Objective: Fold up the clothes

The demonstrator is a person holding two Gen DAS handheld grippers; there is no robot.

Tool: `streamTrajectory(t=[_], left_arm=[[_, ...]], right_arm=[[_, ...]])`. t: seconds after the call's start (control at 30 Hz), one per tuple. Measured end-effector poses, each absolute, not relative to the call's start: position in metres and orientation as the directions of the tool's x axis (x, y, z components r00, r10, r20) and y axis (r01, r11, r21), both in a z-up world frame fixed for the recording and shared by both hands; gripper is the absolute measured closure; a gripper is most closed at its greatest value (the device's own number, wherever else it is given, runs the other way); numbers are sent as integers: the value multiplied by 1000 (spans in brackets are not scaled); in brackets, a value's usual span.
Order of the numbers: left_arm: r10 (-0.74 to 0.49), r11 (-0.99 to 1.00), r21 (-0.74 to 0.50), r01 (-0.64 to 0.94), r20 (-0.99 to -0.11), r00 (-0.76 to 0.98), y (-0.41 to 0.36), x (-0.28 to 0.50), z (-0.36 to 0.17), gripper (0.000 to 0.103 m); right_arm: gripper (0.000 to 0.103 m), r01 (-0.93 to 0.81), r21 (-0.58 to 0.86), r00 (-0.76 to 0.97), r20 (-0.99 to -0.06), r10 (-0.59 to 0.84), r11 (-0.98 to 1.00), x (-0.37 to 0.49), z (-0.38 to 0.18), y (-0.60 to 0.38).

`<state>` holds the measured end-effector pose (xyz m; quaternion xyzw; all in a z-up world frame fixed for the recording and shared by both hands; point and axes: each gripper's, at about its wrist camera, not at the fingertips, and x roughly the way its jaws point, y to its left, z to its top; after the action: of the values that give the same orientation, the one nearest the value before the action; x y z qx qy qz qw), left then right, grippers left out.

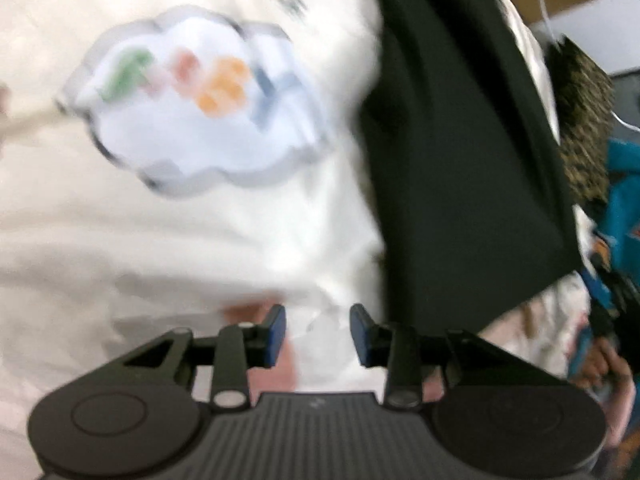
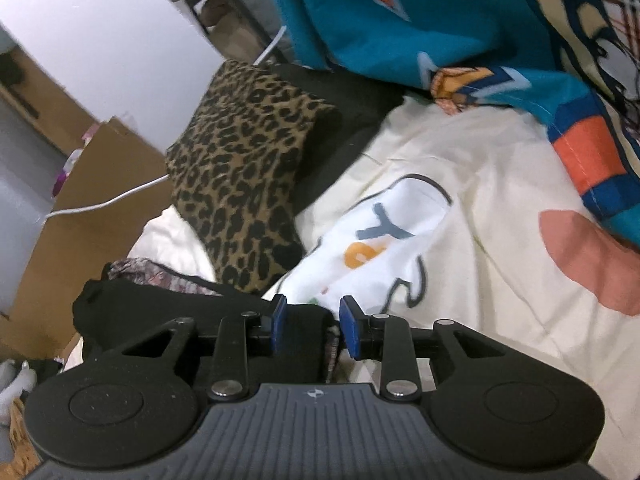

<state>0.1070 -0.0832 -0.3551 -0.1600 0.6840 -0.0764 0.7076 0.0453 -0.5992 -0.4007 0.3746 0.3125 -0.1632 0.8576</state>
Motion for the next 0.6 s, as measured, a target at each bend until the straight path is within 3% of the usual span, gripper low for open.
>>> streamTrajectory(t=[0.17,0.6], left_arm=[[-286,949,-304,-90,-944,164,-74,166,-328,67],[-408,912,-370,179,-864,294,-169,327,-298,63]], right_arm=[[69,477,535,767,-641,-33,697,49,-392,-591],[69,370,441,777,-629,-12,818,80,-331,-545]])
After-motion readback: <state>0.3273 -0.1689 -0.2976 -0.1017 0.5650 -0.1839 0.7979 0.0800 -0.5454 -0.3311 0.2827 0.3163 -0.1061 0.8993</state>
